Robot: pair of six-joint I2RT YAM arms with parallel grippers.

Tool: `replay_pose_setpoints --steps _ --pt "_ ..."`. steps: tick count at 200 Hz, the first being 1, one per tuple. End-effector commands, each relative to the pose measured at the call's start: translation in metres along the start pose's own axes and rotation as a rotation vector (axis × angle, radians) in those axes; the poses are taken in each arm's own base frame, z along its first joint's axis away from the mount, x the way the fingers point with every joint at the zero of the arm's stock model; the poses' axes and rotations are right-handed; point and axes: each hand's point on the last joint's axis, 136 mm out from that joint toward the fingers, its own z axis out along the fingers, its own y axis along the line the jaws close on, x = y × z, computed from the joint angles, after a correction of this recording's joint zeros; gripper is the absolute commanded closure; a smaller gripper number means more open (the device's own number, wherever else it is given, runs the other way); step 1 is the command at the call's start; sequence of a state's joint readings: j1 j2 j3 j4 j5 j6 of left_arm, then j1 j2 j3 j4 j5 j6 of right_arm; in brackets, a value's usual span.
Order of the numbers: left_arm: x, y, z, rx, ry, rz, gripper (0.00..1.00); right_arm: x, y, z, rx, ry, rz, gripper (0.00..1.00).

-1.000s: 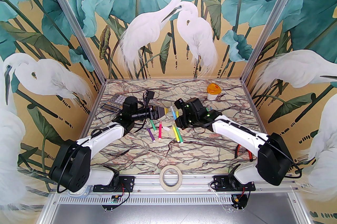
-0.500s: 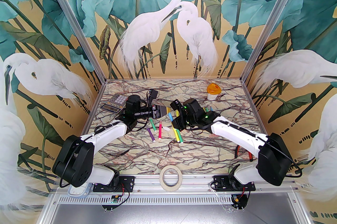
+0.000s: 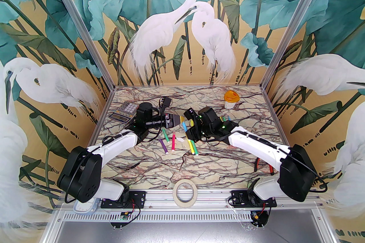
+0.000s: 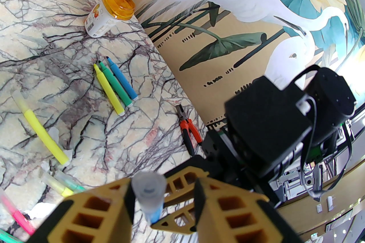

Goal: Open the pen caps

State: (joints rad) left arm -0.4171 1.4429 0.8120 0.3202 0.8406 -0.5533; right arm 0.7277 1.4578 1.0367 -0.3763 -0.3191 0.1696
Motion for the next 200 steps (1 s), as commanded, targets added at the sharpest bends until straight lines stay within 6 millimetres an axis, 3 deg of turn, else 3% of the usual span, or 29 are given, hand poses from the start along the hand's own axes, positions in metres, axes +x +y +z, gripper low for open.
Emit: replay_pose_setpoints --steps 1,163,187,200 --pt "-0.0009 -0.0052 0.0037 0.011 0.021 0.019 0.61 -0.0197 0.0098 -0.0094 -0.020 -0.063 -0.044 1.00" --pt "-0.0005 0.0017 0.0068 -0.019 0.031 0.003 0.81 -0.0188 0.0096 -0.0120 -0.013 -0.074 -0.072 1.00" --pt "-0.0011 0.0002 0.0071 -0.018 0.030 0.002 0.87 -0.0206 0.0077 -0.0123 -0.002 -0.086 -0.070 0.94" --pt "-0.0014 0.0000 0.0065 -0.019 0.028 0.001 0.90 -0.0228 0.0064 -0.0119 0.006 -0.096 -0.070 0.86"
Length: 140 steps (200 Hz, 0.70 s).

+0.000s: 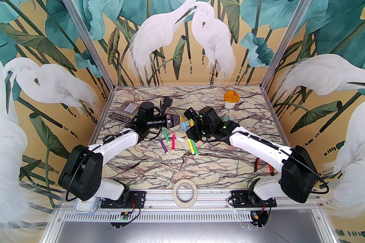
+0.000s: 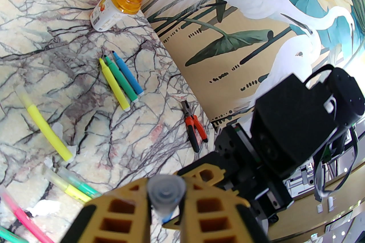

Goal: Open the pen caps

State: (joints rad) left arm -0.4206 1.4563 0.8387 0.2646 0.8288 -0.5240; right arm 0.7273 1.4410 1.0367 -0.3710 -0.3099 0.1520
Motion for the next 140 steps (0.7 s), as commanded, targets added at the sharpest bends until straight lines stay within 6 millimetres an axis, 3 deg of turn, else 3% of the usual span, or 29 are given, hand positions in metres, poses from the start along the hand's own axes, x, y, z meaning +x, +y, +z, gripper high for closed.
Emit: replay_pose_setpoints --steps 1,42,140 --pt "-0.002 -0.005 0.003 0.005 0.009 0.003 0.90 -0.018 0.006 -0.007 -0.001 -0.075 -0.046 0.86" --pt "-0.002 -0.008 0.002 0.017 0.014 0.000 0.95 -0.027 0.004 -0.002 0.001 -0.110 -0.047 0.68" --pt "-0.002 -0.019 -0.004 0.033 0.008 0.022 0.97 -0.032 0.000 0.009 -0.007 -0.118 -0.032 0.72"
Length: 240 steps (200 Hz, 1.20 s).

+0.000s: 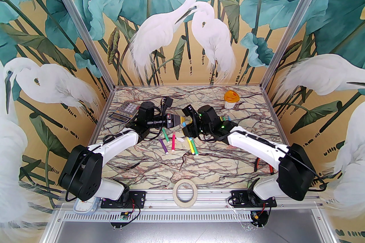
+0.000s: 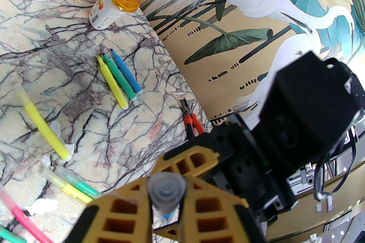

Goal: Open the pen caps

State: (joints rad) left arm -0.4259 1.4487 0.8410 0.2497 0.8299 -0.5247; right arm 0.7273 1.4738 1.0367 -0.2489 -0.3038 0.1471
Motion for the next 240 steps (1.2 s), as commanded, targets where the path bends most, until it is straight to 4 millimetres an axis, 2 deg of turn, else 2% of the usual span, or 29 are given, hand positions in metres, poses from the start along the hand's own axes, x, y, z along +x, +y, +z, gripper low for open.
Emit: replay_pose_setpoints --steps 1,39,84,158,240 --pt "-0.003 -0.016 -0.004 0.030 0.001 0.024 0.97 -0.011 0.000 0.002 -0.002 -0.034 0.001 0.72" --pt "-0.004 -0.015 -0.004 0.023 -0.004 0.026 0.98 -0.009 0.000 -0.002 -0.004 -0.038 0.009 0.85" --pt "-0.014 -0.010 -0.008 -0.035 -0.055 0.028 1.00 0.010 -0.001 -0.007 -0.004 -0.010 0.014 0.93" --pt "-0.040 -0.001 -0.014 -0.139 -0.154 -0.013 1.00 0.046 -0.006 -0.016 0.003 0.008 0.037 1.00" --pt "-0.054 0.005 -0.016 -0.172 -0.189 -0.064 1.00 0.062 -0.020 -0.031 0.016 -0.033 0.073 1.00"
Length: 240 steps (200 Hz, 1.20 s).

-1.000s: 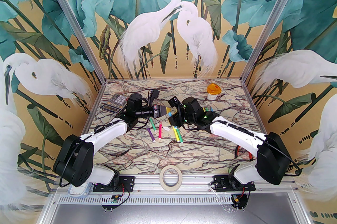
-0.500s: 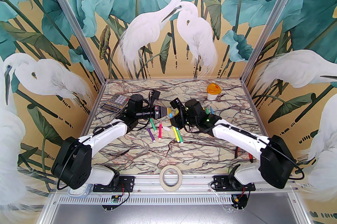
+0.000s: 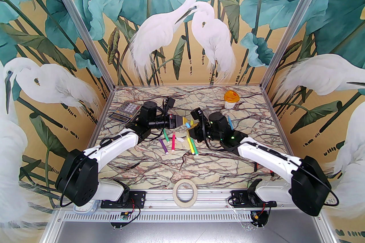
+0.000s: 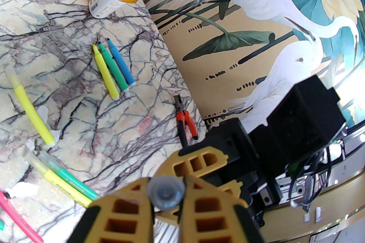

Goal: Open the pen caps

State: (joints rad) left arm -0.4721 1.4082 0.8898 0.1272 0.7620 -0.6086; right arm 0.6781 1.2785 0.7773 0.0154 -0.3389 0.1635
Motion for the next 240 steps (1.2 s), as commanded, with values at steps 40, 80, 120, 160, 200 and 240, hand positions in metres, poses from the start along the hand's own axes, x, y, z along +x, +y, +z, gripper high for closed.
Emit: replay_pose_setpoints --steps 40,80,120,160,200,240 --pt "-0.062 0.020 -0.021 -0.124 -0.230 -0.008 1.00 0.061 -0.017 -0.013 0.036 0.157 0.097 1.00" --pt "-0.069 0.026 -0.027 -0.129 -0.252 -0.040 1.00 0.063 -0.016 -0.015 0.022 0.151 0.095 1.00" --pt "-0.076 0.032 -0.033 -0.114 -0.282 -0.091 1.00 0.064 -0.013 -0.017 0.000 0.141 0.082 1.00" --pt "-0.083 0.038 -0.033 -0.076 -0.296 -0.146 1.00 0.063 -0.012 -0.019 -0.002 0.128 0.075 1.00" --pt "-0.074 0.068 -0.039 -0.265 -0.247 -0.122 1.00 0.059 -0.049 -0.023 0.156 0.122 0.134 1.00" --pt "-0.056 0.121 -0.065 -0.639 -0.139 -0.070 1.00 0.053 -0.113 -0.034 0.366 0.092 0.282 1.00"
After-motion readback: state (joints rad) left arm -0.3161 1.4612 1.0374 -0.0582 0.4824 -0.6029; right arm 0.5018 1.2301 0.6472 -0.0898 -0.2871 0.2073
